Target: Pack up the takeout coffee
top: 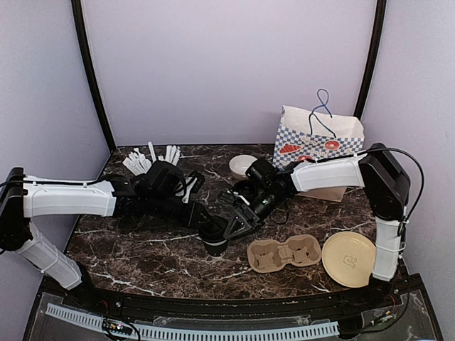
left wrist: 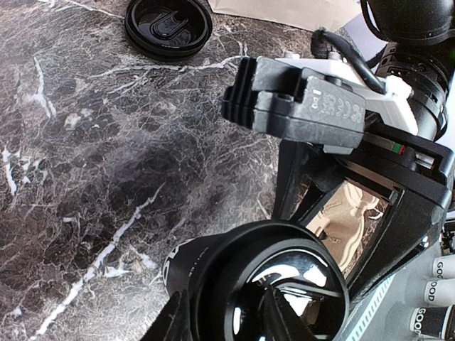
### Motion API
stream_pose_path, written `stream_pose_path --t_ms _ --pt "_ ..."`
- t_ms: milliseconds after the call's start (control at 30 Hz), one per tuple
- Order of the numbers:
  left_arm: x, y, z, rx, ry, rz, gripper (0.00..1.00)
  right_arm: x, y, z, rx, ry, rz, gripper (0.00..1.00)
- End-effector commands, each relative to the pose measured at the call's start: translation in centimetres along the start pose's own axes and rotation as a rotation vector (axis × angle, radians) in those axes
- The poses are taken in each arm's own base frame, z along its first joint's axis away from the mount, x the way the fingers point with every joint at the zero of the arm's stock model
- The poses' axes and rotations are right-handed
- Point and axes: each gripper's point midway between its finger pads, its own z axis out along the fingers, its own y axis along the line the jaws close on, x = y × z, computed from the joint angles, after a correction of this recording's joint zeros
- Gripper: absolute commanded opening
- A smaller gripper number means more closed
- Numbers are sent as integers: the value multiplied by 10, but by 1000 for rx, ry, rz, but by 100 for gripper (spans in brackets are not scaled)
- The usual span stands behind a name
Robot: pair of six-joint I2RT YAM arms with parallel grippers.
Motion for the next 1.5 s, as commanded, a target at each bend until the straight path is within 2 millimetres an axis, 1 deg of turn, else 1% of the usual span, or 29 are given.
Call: stream_pose_path --t_ms 0,33,133,200,267,367,467,533,600,700,733,767,800,833,867,900,933,967,1033,1100,1133,1167,1200,1233,1267,1300,1333,1433,1467 --pt "26 9 -1 -9 72 -50 35 -16 -21 -1 87 -42 31 68" --pt "28 11 0 -11 77 -54 34 -15 -32 -1 138 -43 53 67" --pt "33 13 0 -14 87 -71 33 -6 -80 -5 365 -31 118 60" --pt "37 16 0 -22 93 -87 32 2 -104 -8 462 -13 155 57" --pt "42 19 0 -26 98 -104 31 5 -114 -5 498 -3 167 56" --pt "52 27 -2 -45 100 -129 30 7 -132 -8 607 18 152 53" --pt "55 29 -5 -48 89 -142 30 10 -143 -10 650 37 157 52" --pt "55 28 -6 -40 87 -145 30 5 -134 -8 591 22 147 51" --pt "51 25 -8 -33 80 -139 30 -12 -111 -11 525 -1 72 51" --pt "40 19 -15 -24 45 -117 31 -36 -56 -18 347 -34 -63 54" --pt "33 15 -18 -18 26 -109 34 -41 -36 -20 285 -35 -112 55" --pt "28 14 -23 -24 3 -100 36 -43 -18 -24 234 -35 -149 57" --pt "20 10 -27 -20 -18 -91 40 -44 -2 -27 188 -36 -183 59" --pt "14 9 -32 -25 -41 -80 42 -43 9 -30 159 -35 -206 60" --pt "7 4 -37 -21 -63 -67 47 -41 19 -33 131 -35 -224 62" --pt "2 4 -44 -30 -86 -60 50 -39 26 -35 121 -39 -239 64" --pt "-4 1 -48 -27 -106 -49 54 -37 28 -37 124 -38 -246 66" --pt "-9 -1 -54 -23 -133 -42 56 -35 28 -39 136 -41 -253 67" --pt "-15 -4 -61 -17 -165 -20 60 -32 22 -41 182 -46 -256 69" --pt "-20 -7 -63 -13 -186 3 65 -27 13 -40 227 -46 -246 71" --pt "-24 -5 -62 -28 -194 20 66 -25 11 -38 236 -41 -241 72" --pt "-31 -8 -64 -29 -209 32 68 -24 10 -36 232 -36 -236 72" --pt "-33 -3 -58 -59 -200 44 68 -23 8 -31 223 -27 -226 73" --pt "-42 -7 -59 -63 -212 51 68 -22 9 -27 210 -20 -216 73" --pt "-43 -1 -51 -89 -193 58 68 -21 10 -22 195 -11 -210 73" --pt "-49 -2 -49 -88 -198 61 67 -20 11 -17 182 -1 -203 73" --pt "-49 1 -42 -90 -184 62 66 -19 12 -12 172 9 -196 73" --pt "-52 2 -30 -75 -167 58 62 -15 10 1 158 34 -161 72" --pt "-50 3 -25 -71 -153 57 62 -15 10 4 155 39 -154 72"
